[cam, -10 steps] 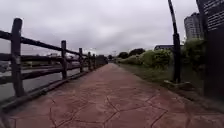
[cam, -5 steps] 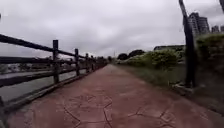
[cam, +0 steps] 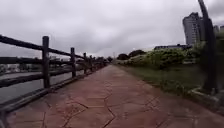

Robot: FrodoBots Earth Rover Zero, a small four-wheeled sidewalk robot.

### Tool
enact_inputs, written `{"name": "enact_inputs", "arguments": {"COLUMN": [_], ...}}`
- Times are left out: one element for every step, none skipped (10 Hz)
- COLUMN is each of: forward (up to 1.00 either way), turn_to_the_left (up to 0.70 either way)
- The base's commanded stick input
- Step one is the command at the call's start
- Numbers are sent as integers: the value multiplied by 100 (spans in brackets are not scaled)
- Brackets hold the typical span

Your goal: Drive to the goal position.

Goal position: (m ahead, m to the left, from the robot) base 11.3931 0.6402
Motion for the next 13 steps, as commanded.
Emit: {"name": "enact_inputs", "arguments": {"forward": [100, 100, 100, 100, 100, 100, 100, 100, 100, 100, 100, 100, 100], "turn_to_the_left": [0, 0, 0, 0, 0, 0, 0, 0, 0, 0, 0, 0, 0]}}
